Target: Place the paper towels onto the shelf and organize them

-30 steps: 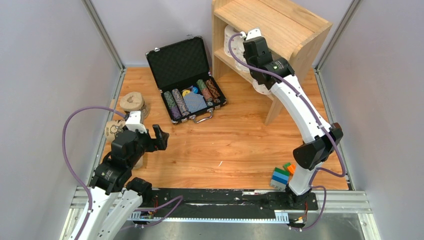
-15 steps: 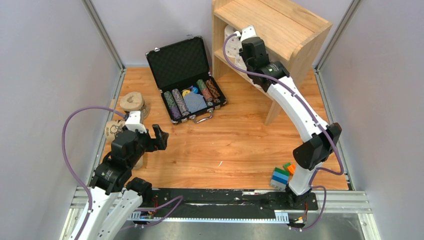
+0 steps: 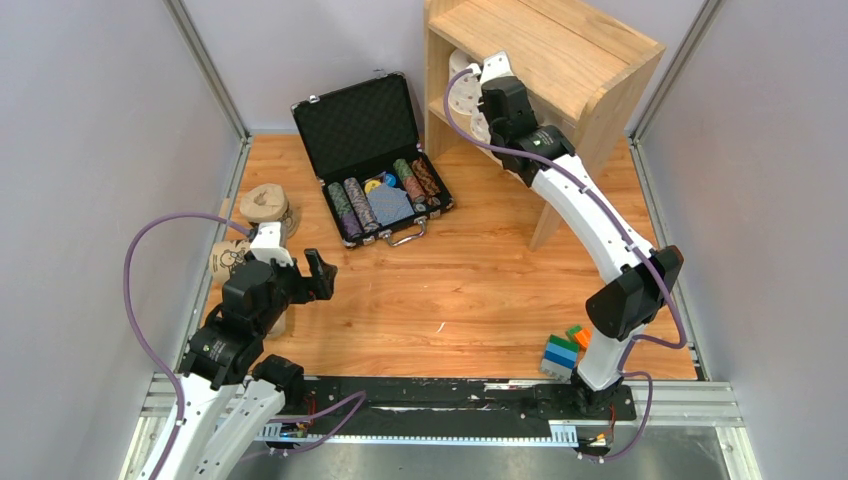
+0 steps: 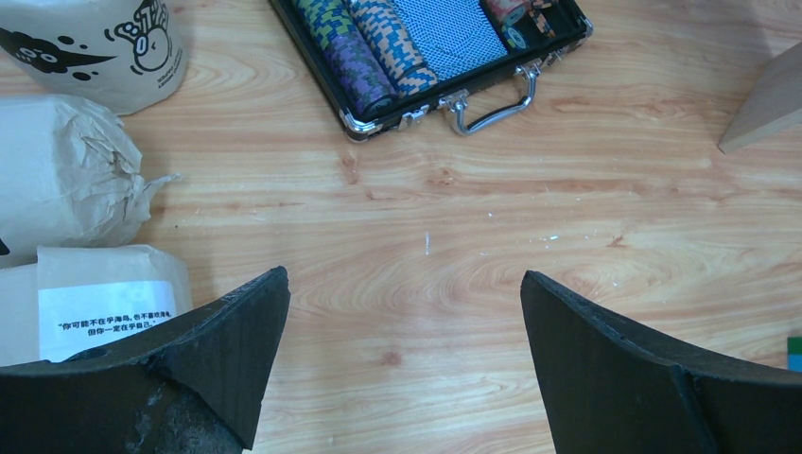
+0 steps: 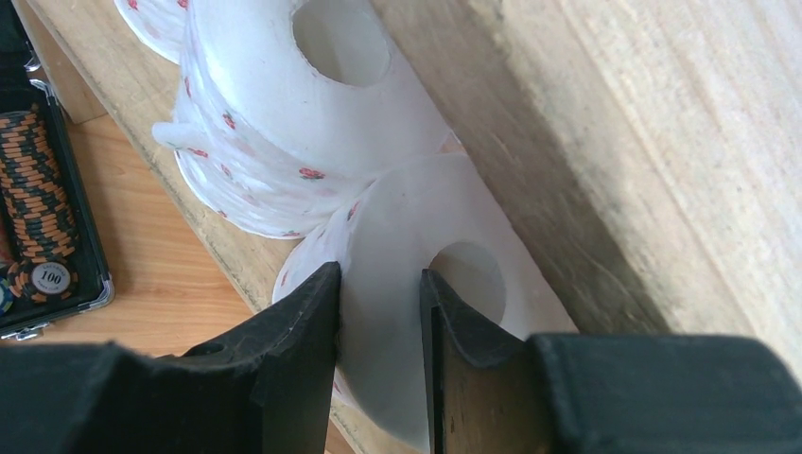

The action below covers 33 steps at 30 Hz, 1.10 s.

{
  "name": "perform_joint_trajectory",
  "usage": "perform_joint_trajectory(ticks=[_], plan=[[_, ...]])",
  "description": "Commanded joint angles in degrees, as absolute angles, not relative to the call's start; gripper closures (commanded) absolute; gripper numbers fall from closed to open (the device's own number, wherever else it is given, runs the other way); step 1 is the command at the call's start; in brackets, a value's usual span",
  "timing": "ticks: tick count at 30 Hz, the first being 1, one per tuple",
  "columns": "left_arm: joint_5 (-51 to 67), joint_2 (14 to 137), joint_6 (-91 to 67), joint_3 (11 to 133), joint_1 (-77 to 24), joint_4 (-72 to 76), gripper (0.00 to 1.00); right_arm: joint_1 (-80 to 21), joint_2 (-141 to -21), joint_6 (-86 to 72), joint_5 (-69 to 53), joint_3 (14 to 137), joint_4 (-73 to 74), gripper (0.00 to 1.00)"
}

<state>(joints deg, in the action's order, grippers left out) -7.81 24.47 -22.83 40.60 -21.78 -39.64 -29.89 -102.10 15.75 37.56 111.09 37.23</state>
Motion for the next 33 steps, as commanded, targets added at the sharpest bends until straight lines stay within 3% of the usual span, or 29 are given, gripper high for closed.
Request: perform_joint_trajectory(ticks=[1, 6, 14, 33], plan=[[-8.17, 24.03, -22.85, 40.52, -21.95, -38.41, 0.0, -27.45, -100.75, 16.02, 42.76, 111.18, 30.68, 0.68], [-8.17, 23.92, -22.85, 40.56, -21.97, -38.4, 0.0, -27.16, -101.31, 16.15, 44.97, 110.92, 29.93, 0.66], [-8.17, 23.96, -22.86, 40.52, -21.97, -38.36, 0.0, -27.78, -98.68, 15.85, 42.74, 109.16, 28.8, 0.49], [-7.56, 23.92, -22.85, 40.44, -21.97, -38.15, 0.0, -39.6, -86.39, 17.61, 35.6, 100.21, 26.65, 0.25]])
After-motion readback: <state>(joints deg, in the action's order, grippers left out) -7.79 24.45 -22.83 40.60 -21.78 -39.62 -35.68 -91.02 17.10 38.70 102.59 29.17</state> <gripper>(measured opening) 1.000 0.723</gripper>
